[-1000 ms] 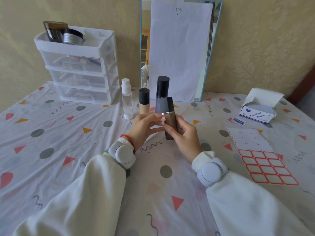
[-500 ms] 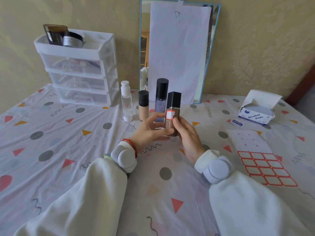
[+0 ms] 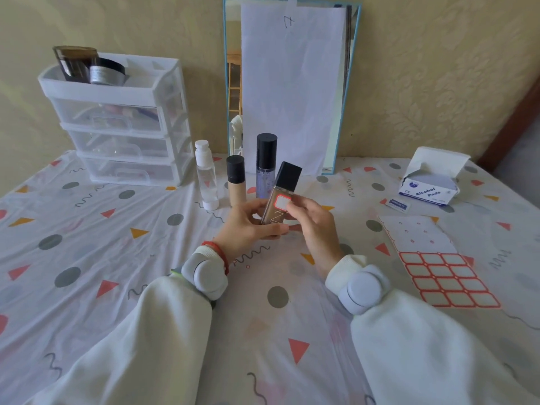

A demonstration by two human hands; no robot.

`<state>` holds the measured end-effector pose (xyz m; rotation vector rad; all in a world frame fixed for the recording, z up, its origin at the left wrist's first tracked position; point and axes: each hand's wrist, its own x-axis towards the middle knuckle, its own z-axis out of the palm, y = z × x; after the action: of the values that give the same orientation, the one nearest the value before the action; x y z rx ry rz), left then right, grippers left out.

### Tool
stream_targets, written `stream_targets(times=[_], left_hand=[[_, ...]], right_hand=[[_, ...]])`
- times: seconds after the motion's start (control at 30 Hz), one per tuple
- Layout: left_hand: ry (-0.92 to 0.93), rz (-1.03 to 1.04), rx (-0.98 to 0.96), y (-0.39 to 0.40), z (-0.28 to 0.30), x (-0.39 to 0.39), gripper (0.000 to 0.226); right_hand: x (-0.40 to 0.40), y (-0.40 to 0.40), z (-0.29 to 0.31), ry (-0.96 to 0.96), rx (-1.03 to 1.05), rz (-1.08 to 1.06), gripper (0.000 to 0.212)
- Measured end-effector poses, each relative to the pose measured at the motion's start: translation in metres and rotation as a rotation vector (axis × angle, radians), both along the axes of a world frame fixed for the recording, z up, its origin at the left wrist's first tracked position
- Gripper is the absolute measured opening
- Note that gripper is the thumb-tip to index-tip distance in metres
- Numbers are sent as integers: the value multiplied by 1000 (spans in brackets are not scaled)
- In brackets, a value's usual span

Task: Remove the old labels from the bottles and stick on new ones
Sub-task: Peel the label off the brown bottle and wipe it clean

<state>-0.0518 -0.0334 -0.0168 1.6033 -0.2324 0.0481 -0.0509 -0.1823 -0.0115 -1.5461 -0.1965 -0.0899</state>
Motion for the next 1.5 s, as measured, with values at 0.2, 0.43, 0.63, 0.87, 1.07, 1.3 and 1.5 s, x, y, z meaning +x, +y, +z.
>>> stream_targets(times=[0.2, 0.43, 0.63, 0.87, 1.07, 1.3, 1.5], left_hand=[[-93, 65, 147, 1, -2, 0, 37], [-173, 57, 163, 1, 1, -3, 41], [-235, 33, 242, 2, 3, -6, 43], [-234, 19, 247, 2, 1, -4, 44], [-227, 21, 270, 3, -2, -1, 46], [-248, 43, 272, 3, -1, -1, 48], [-254, 37, 268, 2, 1, -3, 49]], right_hand=[[-1, 0, 3, 17, -8, -22, 10], [-3, 0, 5, 96, 29, -8, 20], [-1, 1, 4, 188, 117, 18, 13], [0, 3, 4, 226, 126, -14, 12], [-2, 4, 5, 224, 111, -40, 16], [-3, 3, 6, 241, 228, 31, 20], [-3, 3, 5, 252, 246, 31, 21]])
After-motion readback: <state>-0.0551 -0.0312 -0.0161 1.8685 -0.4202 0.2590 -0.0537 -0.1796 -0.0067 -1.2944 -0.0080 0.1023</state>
